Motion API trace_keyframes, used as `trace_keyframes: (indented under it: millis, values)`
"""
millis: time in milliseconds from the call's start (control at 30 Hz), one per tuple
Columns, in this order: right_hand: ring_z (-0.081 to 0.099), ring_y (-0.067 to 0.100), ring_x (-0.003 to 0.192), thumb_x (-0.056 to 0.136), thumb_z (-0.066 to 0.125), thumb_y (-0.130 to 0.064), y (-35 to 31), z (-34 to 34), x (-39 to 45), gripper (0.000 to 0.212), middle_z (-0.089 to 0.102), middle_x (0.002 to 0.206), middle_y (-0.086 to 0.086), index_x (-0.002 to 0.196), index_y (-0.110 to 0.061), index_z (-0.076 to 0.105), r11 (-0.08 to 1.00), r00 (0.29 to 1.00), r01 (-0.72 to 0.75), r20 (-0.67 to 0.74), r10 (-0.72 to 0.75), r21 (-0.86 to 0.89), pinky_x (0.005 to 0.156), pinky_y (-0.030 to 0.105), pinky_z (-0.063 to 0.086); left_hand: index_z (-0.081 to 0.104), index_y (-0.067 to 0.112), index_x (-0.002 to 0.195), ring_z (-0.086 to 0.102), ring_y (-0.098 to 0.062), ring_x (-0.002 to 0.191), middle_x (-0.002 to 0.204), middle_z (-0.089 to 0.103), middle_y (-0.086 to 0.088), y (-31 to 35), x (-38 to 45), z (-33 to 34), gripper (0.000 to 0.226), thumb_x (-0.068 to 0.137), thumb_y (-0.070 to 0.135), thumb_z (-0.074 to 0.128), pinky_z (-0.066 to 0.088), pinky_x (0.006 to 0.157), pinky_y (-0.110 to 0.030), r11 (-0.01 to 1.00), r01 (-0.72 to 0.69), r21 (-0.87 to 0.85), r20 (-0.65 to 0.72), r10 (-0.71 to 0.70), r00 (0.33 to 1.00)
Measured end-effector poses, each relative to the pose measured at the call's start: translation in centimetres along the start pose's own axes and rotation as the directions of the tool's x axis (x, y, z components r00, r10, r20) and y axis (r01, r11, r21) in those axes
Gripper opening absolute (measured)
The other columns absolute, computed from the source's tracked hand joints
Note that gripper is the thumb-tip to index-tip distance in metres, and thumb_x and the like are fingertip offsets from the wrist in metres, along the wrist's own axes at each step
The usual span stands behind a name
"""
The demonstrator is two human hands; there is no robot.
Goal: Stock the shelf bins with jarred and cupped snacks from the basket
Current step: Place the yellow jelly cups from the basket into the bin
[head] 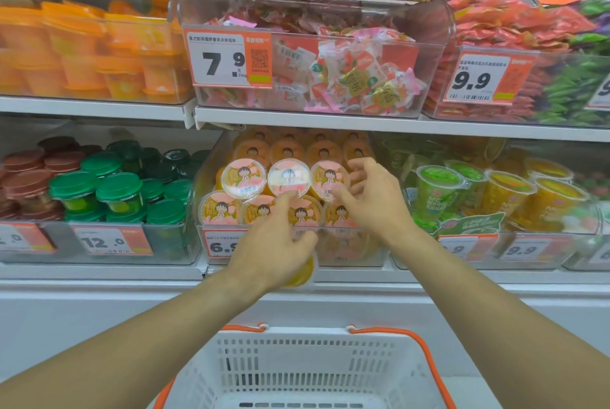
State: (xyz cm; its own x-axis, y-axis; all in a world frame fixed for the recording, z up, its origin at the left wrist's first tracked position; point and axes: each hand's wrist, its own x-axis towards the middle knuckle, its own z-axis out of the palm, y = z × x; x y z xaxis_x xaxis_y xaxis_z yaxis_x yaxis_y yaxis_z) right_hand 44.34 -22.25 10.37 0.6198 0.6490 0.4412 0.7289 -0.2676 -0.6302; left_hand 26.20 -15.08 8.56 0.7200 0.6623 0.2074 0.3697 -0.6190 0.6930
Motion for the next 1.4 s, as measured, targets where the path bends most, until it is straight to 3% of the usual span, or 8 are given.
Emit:
trace_keyframes:
  millis: [133,367,467,567,733,933,1167,1400]
  values:
    - [0.064,0.007,0.087,0.083,0.076,-0.039,0.0,-0.5,-0.2,0.053,0.06,0.109,-0.003,0.128,-0.019,0.054,0.999,0.999,-0.042,0.015,0.041,0.034,0.081,0.025,0.055,0.068,-0.001,0.084,0.05,-0.011,0.061,0.069,0.061,-0.016,0.9,0.5,-0.1,0.024,0.095,0.018,0.058,0.049,0.069,-0.029,0.934,0.024,-0.356,-0.105,-0.066,0.992]
    - [0.069,0.016,0.065,0.093,0.063,-0.046,-3.2,-3.1,-0.9,0.03,0.071,0.075,0.003,0.087,-0.017,0.065,0.973,0.997,-0.048,0.071,0.033,0.227,0.062,0.027,0.053,0.062,0.006,0.081,0.056,-0.025,0.067,0.073,0.062,-0.008,2.0,0.1,-0.2,0.033,0.099,0.034,0.054,0.049,0.062,-0.039,0.829,-0.157,-0.536,-0.31,-0.02,0.951]
    - [0.072,0.028,0.074,0.088,0.06,-0.058,-4.9,-5.1,-1.1,0.058,0.074,0.087,0.016,0.108,-0.004,0.066,0.804,0.719,-0.49,0.677,0.155,0.336,0.062,0.034,0.057,0.059,0.017,0.087,0.057,-0.019,0.071,0.077,0.06,0.004,2.0,-0.3,-0.2,0.034,0.096,0.048,0.048,0.049,0.062,-0.041,0.849,-0.328,-0.415,-0.432,0.133,0.892]
    - [0.071,0.022,0.079,0.08,0.07,-0.032,-5.1,-6.2,-1.7,0.05,0.072,0.094,0.017,0.116,0.002,0.066,0.699,0.542,-0.605,0.84,0.011,0.381,0.065,0.025,0.06,0.057,0.014,0.094,0.056,-0.017,0.088,0.091,0.059,0.003,1.9,-0.1,-0.2,0.035,0.098,0.047,0.049,0.049,0.074,-0.034,0.838,-0.492,-0.235,-0.47,0.345,0.812]
    - [0.074,0.023,0.077,0.079,0.07,0.001,-4.0,-6.3,-1.3,0.03,0.073,0.088,0.015,0.106,-0.003,0.059,0.506,0.699,-0.646,0.71,0.088,0.572,0.074,0.032,0.063,0.049,0.016,0.124,0.053,-0.009,0.115,0.125,0.05,-0.001,2.6,0.3,0.2,0.038,0.093,0.032,0.065,0.049,0.092,-0.022,0.872,-0.435,-0.222,-0.427,0.314,0.848]
    - [0.07,0.023,0.067,0.088,0.072,-0.007,-3.3,-6.4,-1.3,0.011,0.074,0.083,0.017,0.092,-0.005,0.062,0.786,0.896,-0.342,0.43,0.108,0.516,0.067,0.042,0.063,0.059,0.024,0.111,0.065,0.006,0.093,0.111,0.066,0.012,4.1,0.6,0.3,0.018,0.096,0.015,0.064,0.053,0.071,-0.013,0.841,-0.247,-0.482,-0.32,0.093,0.943]
    - [0.075,0.025,0.065,0.09,0.07,-0.01,-0.2,-5.4,0.2,0.012,0.075,0.081,0.011,0.083,-0.008,0.06,0.848,0.94,-0.317,0.023,0.34,0.424,0.079,0.052,0.06,0.029,0.014,0.155,0.009,-0.024,0.152,0.164,0.02,-0.008,1.6,2.3,1.5,0.061,0.099,0.037,0.038,0.006,0.123,-0.039,0.859,-0.273,0.433,-0.134,0.361,0.923]
    - [0.071,0.019,0.057,0.089,0.068,-0.024,0.1,-5.3,0.2,0.034,0.07,0.058,0.011,0.06,-0.007,0.066,0.904,0.912,-0.41,0.068,0.404,0.119,0.082,0.038,0.058,-0.001,0.017,0.16,-0.01,-0.03,0.153,0.167,-0.005,-0.012,0.0,2.5,3.2,0.075,0.098,0.056,0.015,0.0,0.123,-0.054,0.735,-0.257,0.628,0.023,0.312,0.95]
